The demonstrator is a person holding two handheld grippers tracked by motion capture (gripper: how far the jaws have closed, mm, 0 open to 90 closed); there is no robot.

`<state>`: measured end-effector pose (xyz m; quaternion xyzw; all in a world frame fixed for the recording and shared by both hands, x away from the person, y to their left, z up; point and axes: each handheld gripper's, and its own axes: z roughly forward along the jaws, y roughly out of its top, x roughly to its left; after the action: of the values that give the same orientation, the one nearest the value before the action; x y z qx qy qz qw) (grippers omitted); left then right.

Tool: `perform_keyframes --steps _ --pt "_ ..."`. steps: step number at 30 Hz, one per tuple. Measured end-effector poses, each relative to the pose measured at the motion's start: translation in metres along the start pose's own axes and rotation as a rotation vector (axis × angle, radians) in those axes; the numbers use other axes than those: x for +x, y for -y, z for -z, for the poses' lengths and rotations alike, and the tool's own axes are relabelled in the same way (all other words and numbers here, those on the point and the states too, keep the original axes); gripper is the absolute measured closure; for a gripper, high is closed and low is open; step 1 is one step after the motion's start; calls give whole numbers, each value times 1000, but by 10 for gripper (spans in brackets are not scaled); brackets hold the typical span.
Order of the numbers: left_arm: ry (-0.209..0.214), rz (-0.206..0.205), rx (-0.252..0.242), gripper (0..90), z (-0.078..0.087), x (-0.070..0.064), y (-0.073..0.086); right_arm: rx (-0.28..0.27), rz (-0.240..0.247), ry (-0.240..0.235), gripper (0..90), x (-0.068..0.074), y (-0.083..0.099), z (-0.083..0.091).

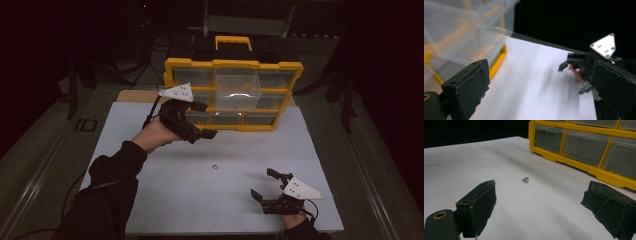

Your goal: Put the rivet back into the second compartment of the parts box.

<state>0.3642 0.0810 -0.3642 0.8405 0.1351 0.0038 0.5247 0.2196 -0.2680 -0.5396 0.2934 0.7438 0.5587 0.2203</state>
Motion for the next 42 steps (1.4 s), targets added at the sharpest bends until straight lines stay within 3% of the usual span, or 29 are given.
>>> perform_keyframes --steps 1,5,9,14,21,26,30,32,35,42 --pt "8 -8 -2 34 -6 -3 11 4 -1 -3 96 1 0 0" --pt "21 -10 8 60 -16 -4 27 2 3 -3 96 1 0 0" --pt "24 12 -1 123 -26 -2 48 5 0 -5 96 1 0 0" --pt "15 18 35 201 -41 2 71 11 1 -8 96 1 1 -1" --pt "15 64 79 298 -65 11 103 20 1 -16 96 2 1 -2" --pt "26 77 99 383 -76 13 114 22 -3 -18 96 2 1 -2" --pt "9 93 115 472 -82 16 120 23 -1 -21 96 2 2 -3" --pt "-12 121 141 524 -90 20 129 27 -1 -23 96 2 1 -3" --pt "-28 131 159 576 -94 22 134 29 -1 -21 96 2 2 -3" --pt "-28 161 223 657 -109 24 145 34 0 -25 96 2 2 -4"
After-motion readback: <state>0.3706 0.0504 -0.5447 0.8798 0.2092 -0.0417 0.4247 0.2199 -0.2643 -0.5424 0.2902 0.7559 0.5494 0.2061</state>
